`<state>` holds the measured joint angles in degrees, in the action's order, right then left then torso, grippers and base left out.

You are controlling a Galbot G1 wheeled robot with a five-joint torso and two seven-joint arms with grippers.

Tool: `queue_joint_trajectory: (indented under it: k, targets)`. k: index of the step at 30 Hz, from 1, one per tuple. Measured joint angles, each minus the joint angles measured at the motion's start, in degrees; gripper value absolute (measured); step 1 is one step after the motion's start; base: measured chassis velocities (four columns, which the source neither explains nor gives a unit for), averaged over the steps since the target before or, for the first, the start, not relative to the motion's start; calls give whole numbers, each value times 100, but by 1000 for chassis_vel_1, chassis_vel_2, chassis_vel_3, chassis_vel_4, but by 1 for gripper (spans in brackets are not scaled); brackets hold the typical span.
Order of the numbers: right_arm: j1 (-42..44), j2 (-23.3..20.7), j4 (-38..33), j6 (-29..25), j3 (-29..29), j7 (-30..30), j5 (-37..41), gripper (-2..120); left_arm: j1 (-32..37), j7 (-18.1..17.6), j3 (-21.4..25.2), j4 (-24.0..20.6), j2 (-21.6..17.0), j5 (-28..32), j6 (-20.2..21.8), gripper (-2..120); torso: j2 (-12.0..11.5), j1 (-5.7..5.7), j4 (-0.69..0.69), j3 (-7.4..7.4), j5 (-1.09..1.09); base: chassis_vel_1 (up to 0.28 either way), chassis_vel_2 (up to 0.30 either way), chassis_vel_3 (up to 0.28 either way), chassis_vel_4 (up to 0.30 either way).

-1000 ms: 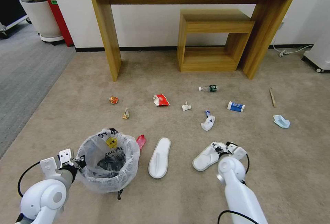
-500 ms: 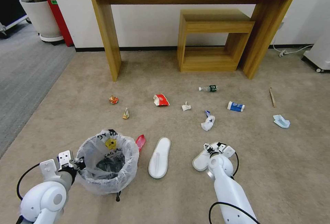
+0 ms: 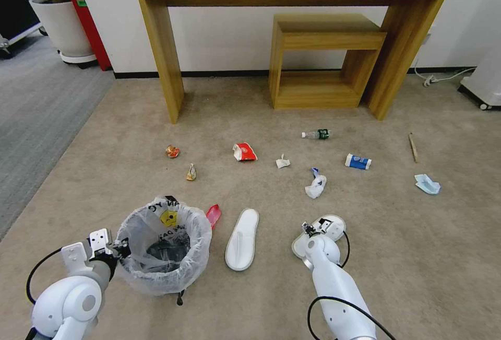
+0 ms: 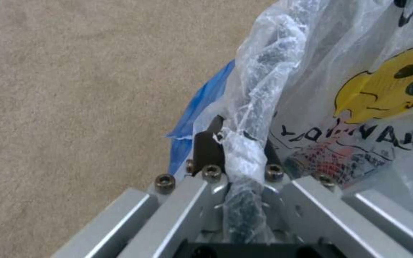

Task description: Pick up the trash bin and place the garbage on the floor into it.

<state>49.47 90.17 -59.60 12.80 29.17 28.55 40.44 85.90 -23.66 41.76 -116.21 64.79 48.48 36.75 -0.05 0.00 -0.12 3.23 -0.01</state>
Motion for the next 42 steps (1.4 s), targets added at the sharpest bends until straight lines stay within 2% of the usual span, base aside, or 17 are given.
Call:
queue_joint_trajectory:
  k: [1,4,6,8,10,11,14,19,28,31,33,34,37,38,40,41,42]
  targets:
    - [0,0,0,0,0,0,0,65,0,0,0,0,0,0,0,0,0,0,0,0,0,0,0,0,0]
    - [62,-71,-57,-15,-7,-12,-11,49,-44,2,-10,51,-18,-1,-3,0,0,0,0,0,2,0,0,0,0]
    - [83,-100,-95,-14,-9,-13,-10,46,-56,3,-23,68,-15,-8,-7,0,0,0,0,0,2,0,0,0,0]
    - [109,-162,-131,-12,-21,-24,-8,34,-69,7,-57,90,7,-36,-25,0,0,0,0,0,2,0,0,0,0]
    - [111,-173,-131,-12,-23,-26,-7,33,-69,12,-67,91,17,-52,-32,0,0,0,0,0,3,0,0,0,0]
    - [114,-191,-124,-12,-24,-34,-8,26,-66,25,-81,92,29,-83,-41,0,0,0,0,0,3,0,0,0,0]
    - [132,-208,-121,-12,-25,-48,-9,19,-62,34,-89,93,35,-98,-49,0,0,0,1,0,3,0,0,0,0]
    - [207,-243,-120,-11,-30,-113,-43,0,-61,44,-97,96,37,-107,-62,0,0,0,1,0,2,0,0,0,0]
    - [490,-406,-443,-15,-94,-333,-77,0,-85,47,-98,126,39,-107,-62,0,0,0,0,0,3,0,0,0,0]
    - [739,-585,-881,-106,-137,-668,-80,0,-103,48,-100,147,50,-106,-62,0,0,0,1,0,2,0,0,0,0]
    - [1022,-815,-1450,-309,-189,-1044,-94,0,-129,48,-110,160,49,-101,-60,0,0,0,0,0,1,0,0,0,0]
    - [1022,-815,-1450,-309,-189,-1044,-94,0,-129,48,-110,160,49,-101,-60,0,0,0,0,0,1,0,0,0,0]
    - [1556,-1281,-2827,-589,-306,-1516,7,0,-198,23,-147,145,67,-55,-29,0,0,0,-2,0,0,0,0,0,0]
    - [1556,-1281,-2827,-589,-306,-1516,7,0,-198,23,-147,145,67,-55,-29,0,0,0,-2,0,0,0,0,0,0]
    - [1731,-1524,-3857,-627,-446,-1610,143,0,-224,12,-172,111,107,-39,-12,0,0,0,-1,0,-1,0,0,0,0]
    - [1790,-1809,-4618,-703,-694,-1671,315,0,-230,4,-174,60,129,-23,3,0,0,0,0,0,0,0,0,0,0]
    - [1790,-1809,-4618,-703,-694,-1671,315,0,-230,4,-174,60,129,-23,3,0,0,0,0,0,0,0,0,0,0]
